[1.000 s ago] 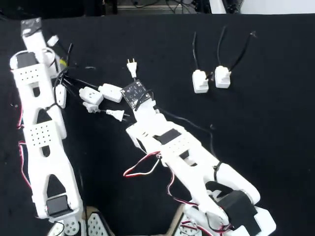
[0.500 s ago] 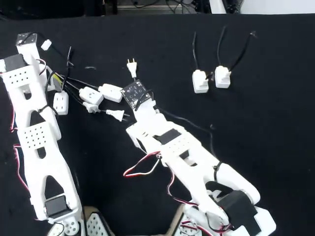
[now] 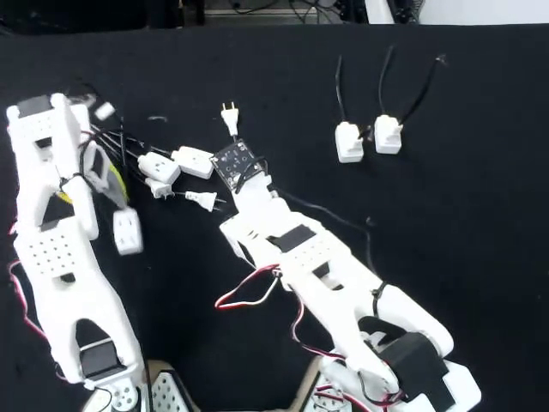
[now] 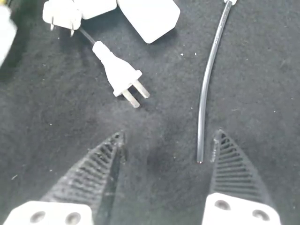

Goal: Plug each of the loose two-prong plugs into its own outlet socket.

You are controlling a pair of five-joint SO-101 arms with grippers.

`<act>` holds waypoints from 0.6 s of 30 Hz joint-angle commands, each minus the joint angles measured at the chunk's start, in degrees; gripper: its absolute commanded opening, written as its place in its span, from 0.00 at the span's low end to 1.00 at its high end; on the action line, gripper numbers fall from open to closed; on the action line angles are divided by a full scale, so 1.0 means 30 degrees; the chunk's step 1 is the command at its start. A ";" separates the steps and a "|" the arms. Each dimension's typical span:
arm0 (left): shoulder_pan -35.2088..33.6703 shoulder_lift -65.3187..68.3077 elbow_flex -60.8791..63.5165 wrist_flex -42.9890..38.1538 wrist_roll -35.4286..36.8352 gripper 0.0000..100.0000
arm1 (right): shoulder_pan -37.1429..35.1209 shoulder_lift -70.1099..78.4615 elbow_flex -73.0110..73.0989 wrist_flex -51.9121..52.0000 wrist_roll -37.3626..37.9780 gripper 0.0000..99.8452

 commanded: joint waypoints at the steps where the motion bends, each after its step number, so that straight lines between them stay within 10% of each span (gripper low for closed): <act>1: 0.0864 -0.5392 0.5788 0.0059 -0.0322 0.24 | -0.0264 0.0015 -0.0161 -0.0322 -0.0147 0.28; 18: -0.1187 -1.6088 2.1143 -1.2278 -0.1963 0.24 | -0.0322 0.0015 -0.0161 -0.0322 -0.0147 0.28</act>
